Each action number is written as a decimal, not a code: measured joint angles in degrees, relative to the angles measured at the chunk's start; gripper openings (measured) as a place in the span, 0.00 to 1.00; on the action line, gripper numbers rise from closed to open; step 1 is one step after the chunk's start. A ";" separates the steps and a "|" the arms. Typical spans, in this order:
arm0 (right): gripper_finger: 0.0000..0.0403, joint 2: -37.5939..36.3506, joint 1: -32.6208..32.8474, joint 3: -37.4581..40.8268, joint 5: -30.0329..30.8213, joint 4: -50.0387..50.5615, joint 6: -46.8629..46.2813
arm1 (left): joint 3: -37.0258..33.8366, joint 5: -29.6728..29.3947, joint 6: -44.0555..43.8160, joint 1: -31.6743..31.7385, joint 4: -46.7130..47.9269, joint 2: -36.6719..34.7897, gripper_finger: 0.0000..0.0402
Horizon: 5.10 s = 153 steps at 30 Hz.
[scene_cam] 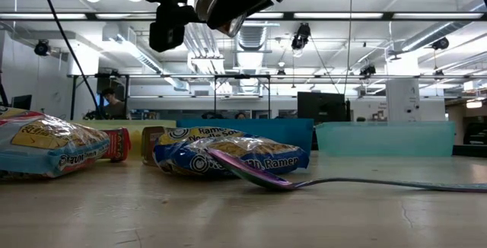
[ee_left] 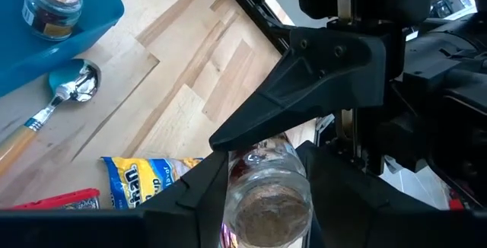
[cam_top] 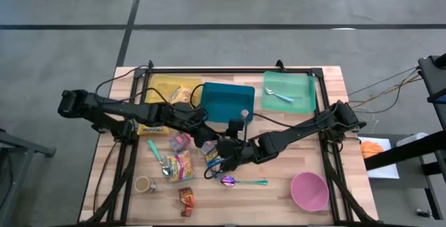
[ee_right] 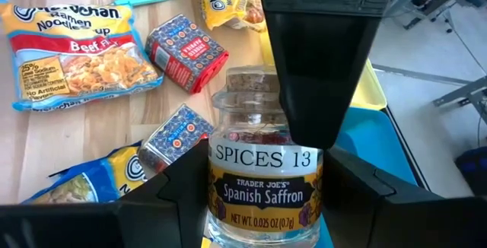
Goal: Pick & Place Food Item
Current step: Put the brown seasoning bottle into the blue bin
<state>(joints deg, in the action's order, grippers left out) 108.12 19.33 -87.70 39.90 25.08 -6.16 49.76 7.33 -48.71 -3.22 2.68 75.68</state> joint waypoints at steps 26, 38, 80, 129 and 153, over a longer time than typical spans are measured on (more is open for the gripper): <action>0.46 0.00 -0.58 -0.02 1.02 0.39 -0.51 | 0.29 -2.68 1.87 -0.07 3.23 0.07 0.55; 0.46 -0.07 -0.91 -0.14 0.58 1.57 -1.67 | 1.38 -3.27 2.23 -0.07 4.97 0.13 0.45; 0.82 -19.64 4.59 11.36 0.62 28.84 -40.77 | 13.04 -13.32 14.72 13.88 33.58 2.36 0.45; 0.82 -35.95 8.68 42.84 -2.45 -7.66 -38.68 | 57.99 -8.29 24.68 17.60 56.06 45.82 0.45; 0.82 -35.93 8.68 42.88 -2.47 -7.91 -38.24 | 58.09 -4.08 28.42 17.65 59.22 48.33 0.45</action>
<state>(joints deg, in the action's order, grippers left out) 72.18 28.01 -44.82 37.44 17.17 -44.40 107.85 3.24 -20.29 14.42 61.90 124.01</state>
